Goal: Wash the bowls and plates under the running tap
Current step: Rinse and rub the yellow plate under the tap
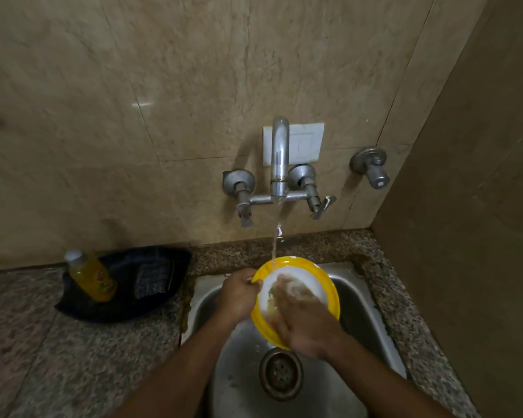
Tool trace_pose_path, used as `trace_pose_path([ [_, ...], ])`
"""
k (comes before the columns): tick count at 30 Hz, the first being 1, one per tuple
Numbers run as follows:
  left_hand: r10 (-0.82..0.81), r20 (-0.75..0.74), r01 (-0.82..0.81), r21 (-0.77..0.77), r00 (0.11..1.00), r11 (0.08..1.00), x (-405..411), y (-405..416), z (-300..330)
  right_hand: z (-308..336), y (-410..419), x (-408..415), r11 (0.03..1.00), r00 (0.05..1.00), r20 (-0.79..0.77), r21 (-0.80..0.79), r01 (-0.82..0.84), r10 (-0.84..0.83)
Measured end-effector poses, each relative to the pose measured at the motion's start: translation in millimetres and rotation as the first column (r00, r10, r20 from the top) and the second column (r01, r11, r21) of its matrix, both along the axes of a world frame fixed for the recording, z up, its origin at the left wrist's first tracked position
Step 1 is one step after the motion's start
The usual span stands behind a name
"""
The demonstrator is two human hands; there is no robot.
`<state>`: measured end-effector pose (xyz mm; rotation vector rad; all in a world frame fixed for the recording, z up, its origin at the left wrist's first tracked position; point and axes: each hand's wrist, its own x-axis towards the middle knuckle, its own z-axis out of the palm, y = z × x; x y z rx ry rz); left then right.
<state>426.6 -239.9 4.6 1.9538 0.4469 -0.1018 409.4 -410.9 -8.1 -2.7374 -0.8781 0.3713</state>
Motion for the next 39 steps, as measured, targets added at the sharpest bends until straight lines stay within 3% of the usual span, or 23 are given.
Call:
trace_pose_path([
  [2, 0.007, 0.018, -0.007, -0.016, 1.0, 1.0, 3.5, -3.7, -1.4, 1.6, 9.1, 4.1, 0.999, 0.999, -0.035, -0.008, 0.036, -0.036],
  [7, 0.003, 0.063, -0.003, -0.001, 0.998, 1.0, 10.6, 8.4, -5.3, 10.7, 4.2, -2.8, 0.99, 0.99, -0.008, 0.034, -0.137, 0.137],
  [11, 0.023, 0.101, -0.026, 0.025, 0.995, 0.999, 7.4, -4.1, 0.1, 9.8, 16.2, 11.4, 1.0, 1.0, 0.026, 0.021, -0.013, 0.012],
  [16, 0.056, 0.146, -0.062, 0.038, 0.988, 0.997, 7.8, 7.3, -0.7, 7.4, 2.2, 1.3, 0.987, 0.988, -0.014, 0.051, -0.155, 0.156],
  [20, 0.052, 0.188, -0.077, 0.127, 0.981, 0.989, 7.4, -6.6, 3.8, 15.6, 24.9, 8.2, 0.987, 1.0, 0.004, 0.158, 0.007, -0.007],
  [24, 0.095, 0.189, -0.118, 0.112, 0.977, 0.987, 13.6, 13.4, 1.0, 5.8, 1.6, -0.7, 0.981, 0.983, 0.042, 0.068, -0.182, 0.179],
  [29, 0.011, 0.222, -0.053, 0.18, 0.975, 0.982, 15.1, 5.2, 11.9, 6.8, 22.2, 7.6, 0.988, 0.99, 0.093, 0.097, -0.116, 0.107],
  [31, 0.023, 0.202, -0.061, 0.183, 0.979, 0.981, 21.3, 16.7, 13.8, 5.5, 21.2, 1.3, 0.972, 0.981, 0.042, 0.131, -0.195, 0.191],
  [34, 0.048, 0.195, -0.072, 0.117, 0.98, 0.991, 19.4, 29.7, 13.3, -0.8, 1.9, -0.8, 0.961, 0.968, 0.12, 0.143, -0.237, 0.221],
  [37, 0.106, 0.223, -0.087, -0.094, 0.969, 0.992, 12.0, 18.1, 10.8, 4.0, 12.1, 5.6, 0.977, 0.978, 0.191, 0.177, -0.122, 0.088],
  [39, 0.152, 0.153, -0.101, -0.297, 0.976, 0.95, 7.3, 8.6, 2.1, 12.1, 19.4, 7.1, 0.977, 0.993, 0.122, 0.213, -0.028, 0.002],
])
